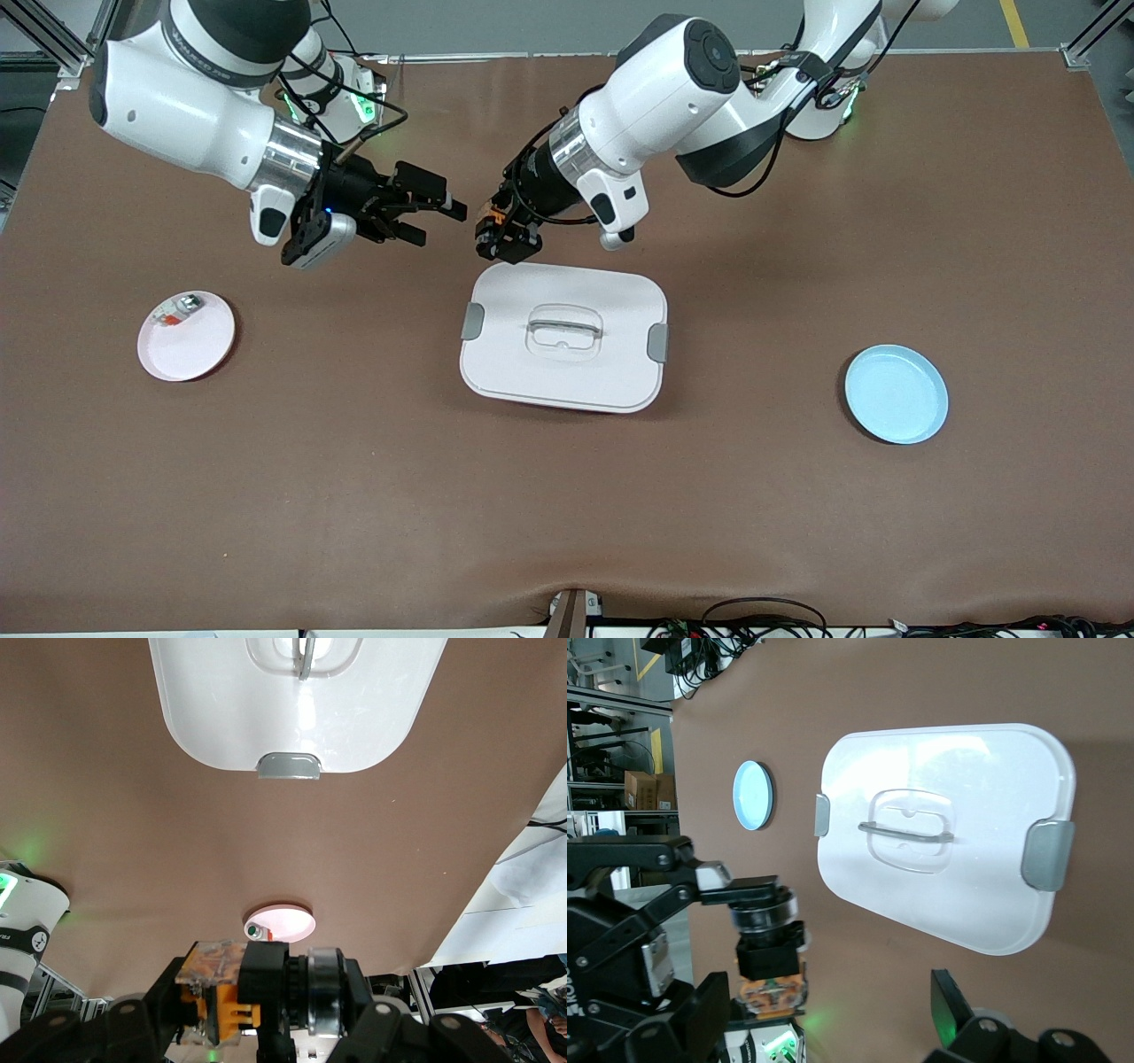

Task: Transfer orange switch to right arm and place
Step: 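Bring the right gripper to the switch held by the left gripper, then close the right gripper on the switch and open the left gripper, then carry the switch toward the white plate while the left gripper withdraws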

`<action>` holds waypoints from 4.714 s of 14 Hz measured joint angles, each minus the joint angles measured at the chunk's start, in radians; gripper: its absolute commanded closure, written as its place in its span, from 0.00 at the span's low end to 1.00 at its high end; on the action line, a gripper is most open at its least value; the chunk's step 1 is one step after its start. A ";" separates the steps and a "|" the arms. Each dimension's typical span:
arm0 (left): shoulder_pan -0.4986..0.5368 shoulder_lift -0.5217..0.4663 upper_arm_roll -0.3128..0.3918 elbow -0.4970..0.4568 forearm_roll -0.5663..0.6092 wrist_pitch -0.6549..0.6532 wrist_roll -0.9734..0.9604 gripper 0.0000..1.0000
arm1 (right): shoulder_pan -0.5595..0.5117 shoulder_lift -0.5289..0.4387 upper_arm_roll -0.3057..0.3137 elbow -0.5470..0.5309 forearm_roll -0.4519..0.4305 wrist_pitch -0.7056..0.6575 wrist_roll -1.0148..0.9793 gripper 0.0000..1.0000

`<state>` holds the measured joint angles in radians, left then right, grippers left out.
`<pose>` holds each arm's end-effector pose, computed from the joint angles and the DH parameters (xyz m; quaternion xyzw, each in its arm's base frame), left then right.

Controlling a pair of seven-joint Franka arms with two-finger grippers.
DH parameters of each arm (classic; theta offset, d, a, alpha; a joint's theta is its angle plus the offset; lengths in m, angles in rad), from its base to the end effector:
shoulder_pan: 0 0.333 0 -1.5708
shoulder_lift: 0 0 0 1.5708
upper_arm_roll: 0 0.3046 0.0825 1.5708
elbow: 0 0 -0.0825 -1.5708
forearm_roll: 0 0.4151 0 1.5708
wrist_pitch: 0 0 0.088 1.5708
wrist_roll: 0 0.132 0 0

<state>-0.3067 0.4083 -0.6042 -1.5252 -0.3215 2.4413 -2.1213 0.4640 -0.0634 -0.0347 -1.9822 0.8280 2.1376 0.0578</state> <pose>0.5033 -0.5526 0.4850 0.6807 0.6382 -0.2196 0.2848 0.5288 0.2937 0.4880 -0.9268 0.0067 -0.0095 0.3753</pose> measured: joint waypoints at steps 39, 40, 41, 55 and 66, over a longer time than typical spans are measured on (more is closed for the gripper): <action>0.000 -0.010 0.004 0.052 0.000 0.016 0.020 0.00 | 0.083 0.032 -0.018 0.001 -0.012 0.093 -0.123 1.00; 0.011 -0.021 0.005 0.053 0.000 0.014 0.020 0.00 | 0.069 0.037 -0.022 0.012 -0.045 0.062 -0.156 1.00; 0.027 -0.033 0.005 0.053 0.000 0.004 0.020 0.00 | 0.050 0.045 -0.024 0.034 -0.098 0.019 -0.176 1.00; 0.234 -0.212 0.009 0.076 0.224 -0.578 0.774 0.00 | -0.252 0.120 -0.035 0.188 -0.577 -0.364 -0.811 1.00; 0.493 -0.244 0.021 0.083 0.305 -0.776 1.570 0.00 | -0.479 0.125 -0.039 0.164 -0.751 -0.344 -1.314 1.00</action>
<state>0.1865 0.1638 -0.5834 -1.4426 -0.0167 1.6651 -0.5509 -0.0150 0.0615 -0.0733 -1.8181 0.0773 1.7932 -1.2558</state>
